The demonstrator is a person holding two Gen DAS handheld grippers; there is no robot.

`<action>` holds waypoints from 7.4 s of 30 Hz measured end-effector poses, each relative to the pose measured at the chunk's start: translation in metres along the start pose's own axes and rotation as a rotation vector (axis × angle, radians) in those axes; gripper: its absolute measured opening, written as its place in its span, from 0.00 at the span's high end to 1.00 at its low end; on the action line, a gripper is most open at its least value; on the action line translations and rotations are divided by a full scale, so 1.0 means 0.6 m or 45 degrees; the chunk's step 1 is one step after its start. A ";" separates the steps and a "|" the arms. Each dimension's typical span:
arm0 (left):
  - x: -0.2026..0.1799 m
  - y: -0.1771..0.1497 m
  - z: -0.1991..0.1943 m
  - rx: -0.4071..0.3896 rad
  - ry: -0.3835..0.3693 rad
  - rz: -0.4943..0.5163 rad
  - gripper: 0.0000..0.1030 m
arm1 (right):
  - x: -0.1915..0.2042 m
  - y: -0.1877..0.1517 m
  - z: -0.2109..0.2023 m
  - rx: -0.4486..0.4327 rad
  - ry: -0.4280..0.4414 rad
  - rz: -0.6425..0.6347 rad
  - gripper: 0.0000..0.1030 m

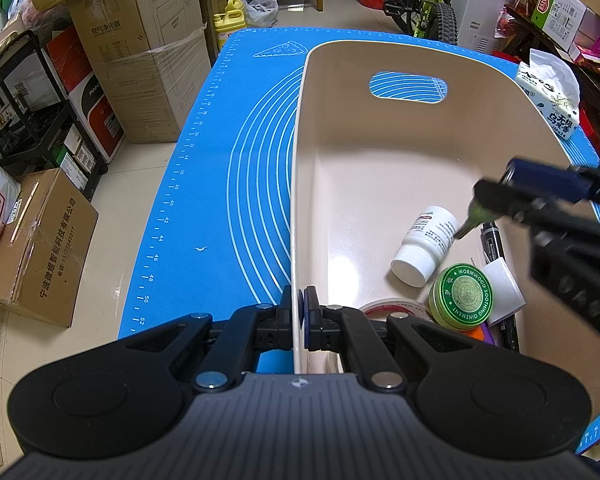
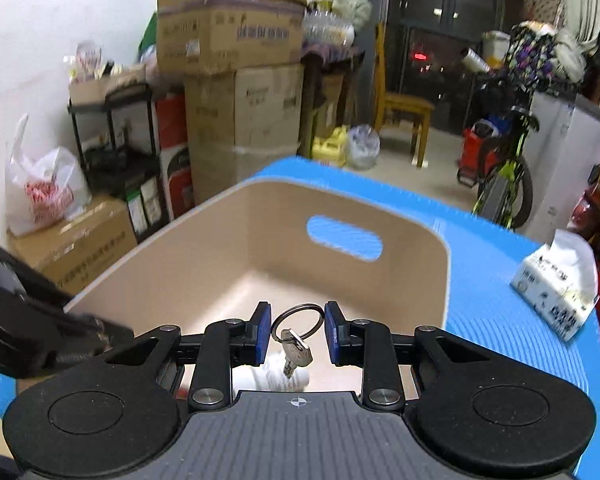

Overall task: Organize rigid objects
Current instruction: 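Lift the keys with the right gripper into the bin and release, then move the right gripper to the black remote and grasp it, then carry the black remote into the bin and open the right gripper, then release the bin rim with the left gripper and withdraw both grippers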

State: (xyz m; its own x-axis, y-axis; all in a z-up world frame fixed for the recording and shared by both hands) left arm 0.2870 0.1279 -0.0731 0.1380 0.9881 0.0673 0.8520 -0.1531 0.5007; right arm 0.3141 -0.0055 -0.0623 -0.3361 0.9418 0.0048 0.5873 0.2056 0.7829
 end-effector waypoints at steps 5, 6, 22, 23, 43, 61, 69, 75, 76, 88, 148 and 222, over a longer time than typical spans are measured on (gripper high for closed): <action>0.000 0.000 0.000 0.001 0.001 0.001 0.95 | 0.009 -0.017 0.025 0.121 -0.002 -0.017 0.64; 0.000 0.000 0.000 0.001 0.002 0.001 0.95 | 0.009 -0.015 0.026 0.130 -0.004 -0.022 0.64; 0.002 0.000 0.001 0.002 0.000 -0.001 0.95 | -0.024 0.002 -0.034 0.022 0.022 0.076 0.06; 0.000 0.000 0.000 0.002 0.001 0.000 0.95 | -0.033 0.006 -0.043 0.002 0.014 0.088 0.05; 0.000 0.000 0.001 0.002 0.002 0.000 0.95 | -0.238 -0.105 -0.085 -0.033 -0.340 0.404 0.02; -0.002 0.000 0.000 0.002 0.005 0.003 0.94 | -0.306 -0.229 -0.017 0.130 -0.510 0.546 0.04; 0.000 0.001 -0.001 0.001 0.010 0.006 0.94 | -0.313 -0.240 -0.004 0.117 -0.539 0.532 0.13; 0.001 0.002 -0.001 0.001 0.013 0.008 0.94 | -0.309 -0.246 -0.006 0.052 -0.538 0.531 0.23; 0.001 0.002 -0.001 0.001 0.013 0.008 0.94 | -0.307 -0.246 -0.008 0.040 -0.533 0.523 0.28; 0.000 0.001 -0.001 0.001 0.013 0.008 0.93 | -0.286 -0.237 -0.014 0.005 -0.518 0.478 0.48; -0.011 -0.004 0.002 0.001 0.011 0.006 0.95 | 0.008 -0.006 -0.003 0.060 -0.004 0.165 0.48; -0.205 -0.165 -0.325 -0.358 0.193 0.028 0.24 | -0.093 -0.160 -0.465 -0.082 -0.105 0.444 0.02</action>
State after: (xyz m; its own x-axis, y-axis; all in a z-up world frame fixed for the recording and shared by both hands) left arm 0.0870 0.0237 0.0372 0.0597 0.9783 0.1983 0.6740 -0.1860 0.7150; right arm 0.0713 -0.1522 0.0356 -0.0618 0.9711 0.2304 0.6076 -0.1465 0.7806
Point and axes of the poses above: each gripper's, at about its wrist camera, not at the fingertips, and z roughly the way its jaws point, x to its left, y to its top, the point moved 4 cm from there along z, roughly the way its jaws point, and after that the axes turned 4 degrees about z, right-handed, at the moved point
